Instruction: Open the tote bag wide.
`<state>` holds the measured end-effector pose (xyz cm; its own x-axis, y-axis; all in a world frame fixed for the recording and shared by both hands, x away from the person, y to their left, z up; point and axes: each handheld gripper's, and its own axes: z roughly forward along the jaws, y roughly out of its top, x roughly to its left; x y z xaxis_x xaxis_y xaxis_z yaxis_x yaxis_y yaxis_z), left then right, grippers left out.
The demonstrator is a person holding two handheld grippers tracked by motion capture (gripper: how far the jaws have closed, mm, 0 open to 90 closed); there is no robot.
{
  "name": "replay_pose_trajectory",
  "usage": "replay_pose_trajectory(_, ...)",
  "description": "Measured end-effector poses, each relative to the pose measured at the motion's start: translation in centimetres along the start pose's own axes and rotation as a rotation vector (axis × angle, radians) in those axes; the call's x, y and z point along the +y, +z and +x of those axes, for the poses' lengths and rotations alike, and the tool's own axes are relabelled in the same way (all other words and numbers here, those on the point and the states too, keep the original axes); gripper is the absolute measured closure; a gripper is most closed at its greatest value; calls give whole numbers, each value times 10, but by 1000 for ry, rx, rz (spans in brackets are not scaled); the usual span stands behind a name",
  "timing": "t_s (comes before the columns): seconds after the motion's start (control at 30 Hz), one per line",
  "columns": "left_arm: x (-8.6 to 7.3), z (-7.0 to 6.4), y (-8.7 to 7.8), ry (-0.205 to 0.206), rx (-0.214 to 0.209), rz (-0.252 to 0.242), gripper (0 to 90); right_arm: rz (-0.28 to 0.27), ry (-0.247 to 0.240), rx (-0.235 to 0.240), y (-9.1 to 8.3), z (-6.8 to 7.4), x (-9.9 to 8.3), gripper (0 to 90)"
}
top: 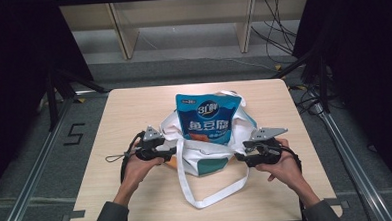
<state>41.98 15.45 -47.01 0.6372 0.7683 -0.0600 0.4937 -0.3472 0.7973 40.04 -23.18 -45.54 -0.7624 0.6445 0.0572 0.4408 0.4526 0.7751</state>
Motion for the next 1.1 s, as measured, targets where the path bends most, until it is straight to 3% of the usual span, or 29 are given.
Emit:
replay_pose_trajectory(0.07, -2, 1, -6, -9, -11, -7, 372, -7, 17, -7, -3, 0, -1, 409)
replay_pose_trajectory(0.1, -3, 1, -9, -17, -13, -7, 369, -10, -2, -7, -6, -2, 0, 408)
replay_pose_trajectory(0.13, -3, 0, -10, -28, -8, -13, 367, -13, 31, -9, -7, 0, -1, 406)
replay_pose_trajectory(0.17, -4, 0, -13, -30, -5, -18, 363, -23, 8, -8, -7, -3, -1, 405)
replay_pose_trajectory(0.2, -4, 0, -16, -27, -4, -18, 358, -23, 34, -15, -10, -2, -1, 404)
replay_pose_trajectory(0.23, -4, -1, -17, -39, -13, -30, 355, -25, 13, -24, -12, -5, -1, 404)
replay_pose_trajectory(0.33, -3, -5, -21, -54, -17, -50, 349, -30, 48, -30, -16, -6, -3, 400)
replay_pose_trajectory(0.47, -1, -7, -25, -50, -41, -55, 335, -36, 68, -44, -19, -7, -6, 394)
replay_pose_trajectory(0.5, -1, -9, -25, -62, -40, -67, 329, -37, 58, -43, -20, -9, -7, 392)
replay_pose_trajectory(0.6, -2, -11, -26, -44, -35, -63, 322, -33, 77, -44, -23, -10, -9, 385)
replay_pose_trajectory(0.63, -2, -11, -28, -34, -36, -45, 320, -33, 64, -44, -24, -11, -9, 383)
replay_pose_trajectory(0.67, -2, -13, -27, -50, -41, -53, 316, -36, 73, -45, -25, -11, -10, 381)
replay_pose_trajectory(0.7, -3, -13, -28, -33, -39, -53, 313, -36, 69, -45, -26, -11, -11, 380)
replay_pose_trajectory(0.73, -3, -15, -28, -48, -41, -61, 309, -41, 90, -54, -27, -10, -12, 378)
replay_pose_trajectory(0.77, -3, -16, -28, -42, -45, -62, 305, -50, 62, -60, -27, -12, -13, 375)
replay_pose_trajectory(0.87, -5, -17, -31, -31, -54, -51, 288, -47, 85, -55, -30, -12, -15, 366)
replay_pose_trajectory(0.93, -8, -20, -31, -57, -53, -78, 279, -44, 94, -64, -31, -12, -16, 361)
replay_pose_trajectory(0.97, -10, -20, -32, -45, -52, -74, 275, -49, 76, -67, -31, -13, -17, 360)
replay_pose_trajectory(1.03, -14, -20, -34, -56, -63, -69, 262, -41, 101, -66, -33, -11, -18, 359)
replay_pose_trajectory(1.1, -19, -21, -36, -60, -54, -74, 250, -53, 57, -78, -34, -14, -18, 358)
